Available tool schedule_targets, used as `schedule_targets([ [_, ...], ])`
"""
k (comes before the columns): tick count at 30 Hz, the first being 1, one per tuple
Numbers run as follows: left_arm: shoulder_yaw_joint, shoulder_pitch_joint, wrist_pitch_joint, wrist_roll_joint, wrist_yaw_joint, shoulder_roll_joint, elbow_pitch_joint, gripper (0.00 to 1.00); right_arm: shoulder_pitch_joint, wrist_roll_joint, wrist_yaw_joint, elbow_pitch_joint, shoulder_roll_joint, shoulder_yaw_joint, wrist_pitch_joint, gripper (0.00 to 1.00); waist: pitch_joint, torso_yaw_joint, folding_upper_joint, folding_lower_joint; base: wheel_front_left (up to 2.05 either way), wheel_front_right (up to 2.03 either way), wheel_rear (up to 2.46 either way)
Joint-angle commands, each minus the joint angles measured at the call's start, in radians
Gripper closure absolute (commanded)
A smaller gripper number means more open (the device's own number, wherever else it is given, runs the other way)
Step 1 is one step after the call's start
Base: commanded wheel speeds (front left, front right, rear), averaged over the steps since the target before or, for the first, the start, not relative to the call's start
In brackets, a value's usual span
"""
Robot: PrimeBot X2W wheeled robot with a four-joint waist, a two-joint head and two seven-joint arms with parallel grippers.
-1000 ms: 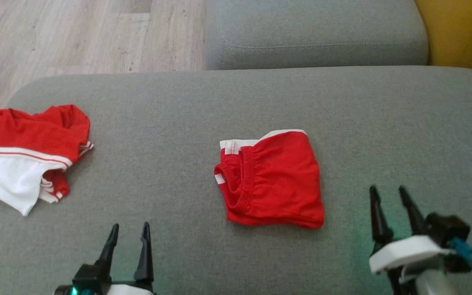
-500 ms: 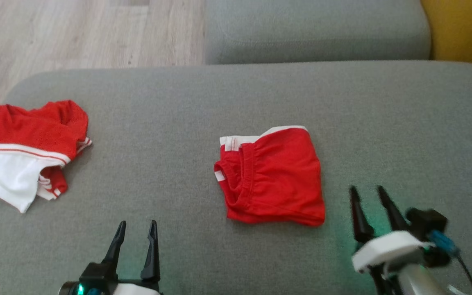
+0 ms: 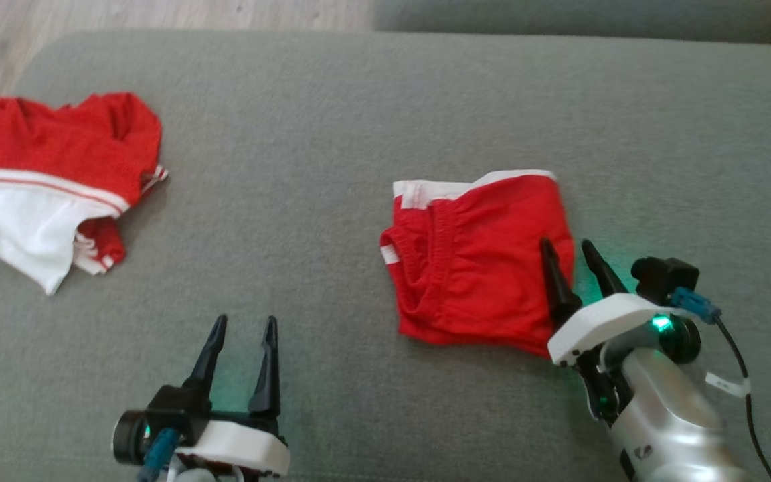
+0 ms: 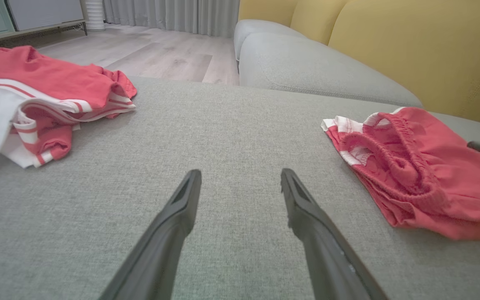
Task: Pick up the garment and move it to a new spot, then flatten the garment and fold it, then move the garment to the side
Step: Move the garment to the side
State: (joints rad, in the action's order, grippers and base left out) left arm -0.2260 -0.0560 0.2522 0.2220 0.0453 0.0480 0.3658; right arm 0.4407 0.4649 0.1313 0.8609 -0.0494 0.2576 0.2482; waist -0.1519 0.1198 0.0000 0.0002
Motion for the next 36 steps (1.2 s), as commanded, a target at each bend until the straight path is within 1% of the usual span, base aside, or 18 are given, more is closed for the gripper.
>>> schedule_targets([
  [1, 0.023, -0.026, 0.01, 0.007, 0.005, 0.002, -0.021, 0.0, 0.035, 0.016, -0.001, 0.002, -0.001, 0.026, 0.014, 0.0, -0.024, 0.024, 0.0, -0.0002, 0.0, 0.0, 0.0],
  [3, 0.018, -0.033, 0.01, 0.009, 0.007, 0.002, -0.02, 0.0, 0.048, 0.041, -0.001, 0.035, -0.001, 0.036, 0.014, 0.0, -0.032, 0.03, 0.0, -0.0002, 0.0, 0.0, 0.0],
  [4, 0.016, -0.035, 0.01, 0.01, 0.007, 0.002, -0.02, 0.0, 0.051, 0.05, -0.001, 0.043, -0.001, 0.046, 0.014, 0.02, -0.035, 0.031, 0.0, -0.0002, 0.0, 0.0, 0.0],
  [5, 0.016, -0.037, 0.01, 0.011, 0.006, 0.002, -0.019, 0.0, 0.053, 0.058, -0.001, 0.048, -0.001, 0.053, 0.014, 0.24, -0.037, 0.031, 0.0, -0.0002, 0.0, 0.0, 0.0],
  [6, 0.016, -0.039, 0.01, 0.012, 0.006, 0.002, -0.018, 0.0, 0.054, 0.062, -0.001, 0.052, -0.001, 0.058, 0.014, 0.58, -0.038, 0.03, 0.0, -0.0002, 0.0, 0.0, 0.0],
  [7, 0.014, -0.042, 0.01, 0.015, 0.005, 0.002, -0.016, 0.0, 0.055, 0.077, -0.001, 0.062, -0.001, 0.076, 0.014, 1.0, -0.039, 0.027, 0.0, -0.0002, 0.0, 0.0, 0.0],
  [10, 0.012, -0.049, 0.01, 0.016, 0.006, 0.002, -0.012, 0.0, 0.063, 0.093, -0.001, 0.067, -0.001, 0.098, 0.014, 1.0, -0.039, 0.018, 0.0, -0.0002, 0.0, 0.0, 0.0],
  [13, 0.011, -0.055, 0.01, 0.013, 0.008, 0.002, -0.01, 0.0, 0.07, 0.093, -0.001, 0.071, -0.001, 0.095, 0.014, 1.0, -0.035, 0.004, 0.0, -0.0002, 0.0, 0.0, 0.0],
  [17, 0.009, -0.058, 0.01, 0.009, 0.016, 0.002, -0.011, 0.0, 0.06, 0.057, -0.001, 0.042, -0.001, 0.037, 0.014, 1.0, -0.012, -0.027, 0.0, -0.0002, 0.0, 0.0, 0.0],
  [21, -0.011, -0.055, 0.01, 0.011, 0.027, 0.002, -0.022, 0.0, 0.021, 0.012, -0.001, 0.001, -0.001, -0.03, 0.014, 1.0, 0.019, -0.1, 0.0, -0.0002, 0.0, 0.0, 0.0],
  [22, -0.011, -0.055, 0.01, 0.011, 0.027, 0.002, -0.022, 0.0, 0.021, 0.012, -0.001, 0.001, -0.001, -0.03, 0.014, 1.0, 0.019, -0.1, 0.0, -0.0002, 0.0, 0.0, 0.0],
  [25, -0.044, -0.058, 0.01, 0.022, 0.033, 0.002, -0.035, 0.0, -0.01, -0.023, -0.001, -0.019, -0.001, -0.055, 0.014, 1.0, 0.035, -0.179, 0.0, -0.0002, 0.0, 0.0, 0.0],
  [30, -0.108, -0.074, 0.01, 0.047, 0.042, 0.002, -0.055, 0.0, -0.036, -0.063, -0.001, -0.047, -0.001, -0.066, 0.014, 1.0, 0.039, -0.339, 0.0, -0.0002, 0.0, 0.0, 0.0],
  [31, -0.125, -0.08, 0.01, 0.05, 0.045, 0.002, -0.055, 0.0, -0.041, -0.065, -0.001, -0.053, -0.001, -0.078, 0.014, 1.0, 0.038, -0.358, 0.0, -0.0002, 0.0, 0.0, 0.0],
  [32, -0.131, -0.082, 0.01, 0.054, 0.045, 0.002, -0.057, 0.0, -0.044, -0.062, -0.001, -0.06, -0.001, -0.07, 0.014, 1.0, 0.038, -0.399, 0.0, -0.0002, 0.0, 0.0, 0.0],
  [36, -0.163, -0.094, 0.01, 0.056, 0.05, 0.002, -0.058, 0.0, -0.062, -0.061, -0.001, -0.084, -0.001, -0.055, 0.014, 1.0, 0.03, -0.499, 0.0, -0.0002, 0.0, 0.0, 0.0],
])
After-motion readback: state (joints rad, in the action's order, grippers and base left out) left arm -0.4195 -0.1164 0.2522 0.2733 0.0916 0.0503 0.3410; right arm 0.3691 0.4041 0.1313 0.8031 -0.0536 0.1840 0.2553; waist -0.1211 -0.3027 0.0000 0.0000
